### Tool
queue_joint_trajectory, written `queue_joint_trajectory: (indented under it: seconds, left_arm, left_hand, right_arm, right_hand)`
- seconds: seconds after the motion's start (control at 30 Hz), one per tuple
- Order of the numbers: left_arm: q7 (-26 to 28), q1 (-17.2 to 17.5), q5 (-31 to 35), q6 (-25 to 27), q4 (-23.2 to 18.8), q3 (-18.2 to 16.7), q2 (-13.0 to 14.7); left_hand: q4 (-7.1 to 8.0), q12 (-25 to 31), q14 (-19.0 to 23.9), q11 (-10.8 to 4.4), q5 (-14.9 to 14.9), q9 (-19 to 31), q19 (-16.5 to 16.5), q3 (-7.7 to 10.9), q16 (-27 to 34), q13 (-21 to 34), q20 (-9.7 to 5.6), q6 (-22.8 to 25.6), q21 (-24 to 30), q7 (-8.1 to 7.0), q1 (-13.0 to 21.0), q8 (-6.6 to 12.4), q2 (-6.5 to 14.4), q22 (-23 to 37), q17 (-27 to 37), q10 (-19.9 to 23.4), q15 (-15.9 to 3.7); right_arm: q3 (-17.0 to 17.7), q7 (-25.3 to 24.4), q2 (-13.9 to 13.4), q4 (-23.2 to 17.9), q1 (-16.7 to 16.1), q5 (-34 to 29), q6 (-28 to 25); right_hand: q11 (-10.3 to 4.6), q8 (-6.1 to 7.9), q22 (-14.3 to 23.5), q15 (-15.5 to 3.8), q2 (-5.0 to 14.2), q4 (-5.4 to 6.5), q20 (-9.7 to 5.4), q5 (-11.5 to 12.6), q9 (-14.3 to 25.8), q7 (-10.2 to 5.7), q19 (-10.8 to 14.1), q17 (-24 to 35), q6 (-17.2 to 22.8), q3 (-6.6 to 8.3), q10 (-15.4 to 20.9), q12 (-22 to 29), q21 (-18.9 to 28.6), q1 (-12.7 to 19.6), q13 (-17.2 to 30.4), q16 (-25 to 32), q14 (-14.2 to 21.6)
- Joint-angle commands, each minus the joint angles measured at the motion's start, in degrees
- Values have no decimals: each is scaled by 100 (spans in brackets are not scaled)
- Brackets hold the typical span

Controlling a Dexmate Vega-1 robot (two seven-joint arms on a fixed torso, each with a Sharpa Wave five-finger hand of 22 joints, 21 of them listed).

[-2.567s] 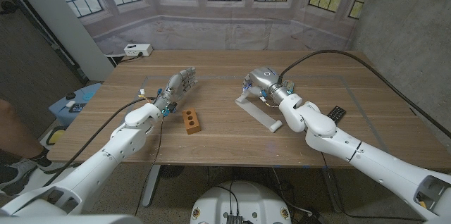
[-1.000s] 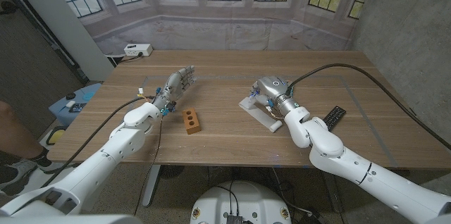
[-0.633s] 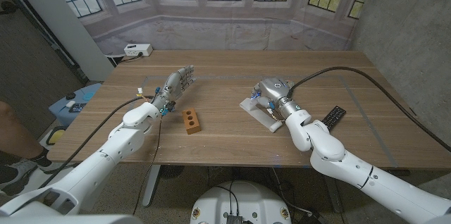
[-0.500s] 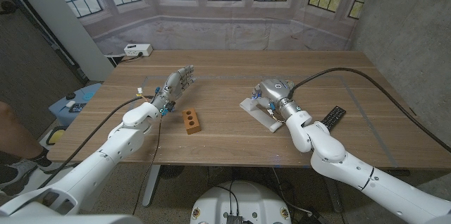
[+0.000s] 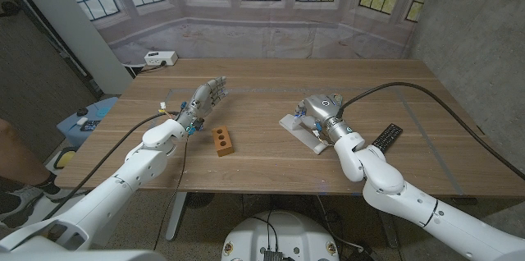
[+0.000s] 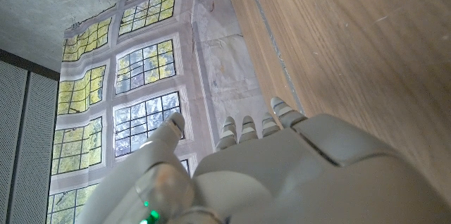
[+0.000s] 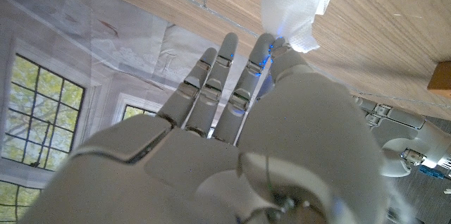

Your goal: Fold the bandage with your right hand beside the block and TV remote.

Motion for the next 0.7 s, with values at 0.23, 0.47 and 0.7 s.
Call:
queue_joint_trajectory:
  seconds: [0.23, 0.47, 0.7]
  left_arm:
    - [-167, -97, -20, 5, 152, 97, -100]
    - [-134, -89, 5, -31, 133, 100, -116]
    - [-107, -68, 15, -51, 94, 94, -115]
  left_hand:
    - [-37, -20, 13, 15, -19, 9, 14, 19, -9, 19, 39, 28, 15, -5, -5, -6, 33, 31, 8, 5, 38]
    - [-39, -20, 12, 19, -19, 9, 12, 20, -9, 19, 43, 28, 15, -4, -6, -6, 33, 31, 7, 4, 27]
    - [-40, -20, 9, 28, -18, 9, 10, 21, -10, 19, 45, 32, 15, -3, -8, -4, 35, 31, 8, 3, 32]
  right_arm:
    - [72, 104, -65, -279, -116, -142, -127]
    - [106, 137, -81, -374, -223, -177, -192]
    - [146, 78, -42, -365, -323, -126, -244]
  right_hand:
    - [-1, -24, 23, -810, 13, 1, -505, 1, 18, -9, 46, 30, 53, -30, 56, 33, 23, 51, 20, -24, 67]
    - [1, -28, 23, -811, 17, 2, -503, 1, 19, -22, 43, 39, 50, -32, 75, 36, 21, 54, 15, -34, 71]
    - [-2, -30, 23, -810, 16, 1, -493, 1, 20, -19, 42, 50, 51, -36, 73, 40, 21, 56, 24, -42, 79]
